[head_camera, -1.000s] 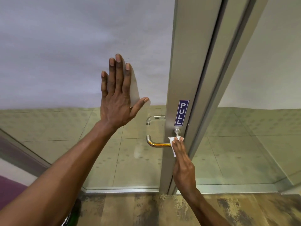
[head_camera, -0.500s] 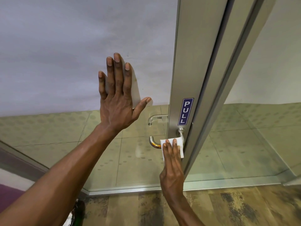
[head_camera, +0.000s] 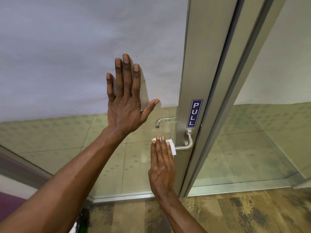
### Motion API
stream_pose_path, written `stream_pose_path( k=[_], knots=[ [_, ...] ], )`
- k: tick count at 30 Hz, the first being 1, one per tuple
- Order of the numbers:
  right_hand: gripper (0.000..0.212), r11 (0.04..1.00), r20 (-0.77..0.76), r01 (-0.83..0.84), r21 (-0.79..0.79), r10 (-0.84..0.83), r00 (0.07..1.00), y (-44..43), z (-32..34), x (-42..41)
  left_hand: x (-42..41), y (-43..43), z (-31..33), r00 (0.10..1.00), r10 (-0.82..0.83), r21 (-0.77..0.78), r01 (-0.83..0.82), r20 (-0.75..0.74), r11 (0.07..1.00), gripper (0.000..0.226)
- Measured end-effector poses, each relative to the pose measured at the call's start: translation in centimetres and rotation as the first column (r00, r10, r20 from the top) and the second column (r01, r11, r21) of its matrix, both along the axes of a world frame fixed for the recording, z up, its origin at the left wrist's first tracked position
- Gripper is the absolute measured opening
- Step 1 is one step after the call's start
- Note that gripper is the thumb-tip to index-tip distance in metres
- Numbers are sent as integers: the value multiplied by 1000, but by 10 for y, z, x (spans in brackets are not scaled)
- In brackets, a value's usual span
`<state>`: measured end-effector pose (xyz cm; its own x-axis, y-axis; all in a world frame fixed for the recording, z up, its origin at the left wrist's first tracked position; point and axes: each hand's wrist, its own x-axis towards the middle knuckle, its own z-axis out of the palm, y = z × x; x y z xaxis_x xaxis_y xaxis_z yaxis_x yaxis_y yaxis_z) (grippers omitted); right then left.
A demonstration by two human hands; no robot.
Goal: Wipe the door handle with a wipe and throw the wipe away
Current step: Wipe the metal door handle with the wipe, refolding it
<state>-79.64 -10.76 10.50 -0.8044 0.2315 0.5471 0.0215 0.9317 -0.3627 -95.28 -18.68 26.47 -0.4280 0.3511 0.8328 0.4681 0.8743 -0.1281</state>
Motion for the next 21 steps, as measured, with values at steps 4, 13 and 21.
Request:
stream_pose_path(
  k=[4,13,21],
  knots=[
    [70,996,74,-49,70,44,996,-12,12,-4,1,-1,1,1000,-18,-1,18,13,1000,119],
    [55,900,151,-75,-429,153,977,-21,38,32,19,-16,-1,995,-30,-94,39,99,995,108],
    [34,-327,162,243,-913,256,953,33,51,68,64,-34,-17,945,-76,-17,86,319,996,107]
  ],
)
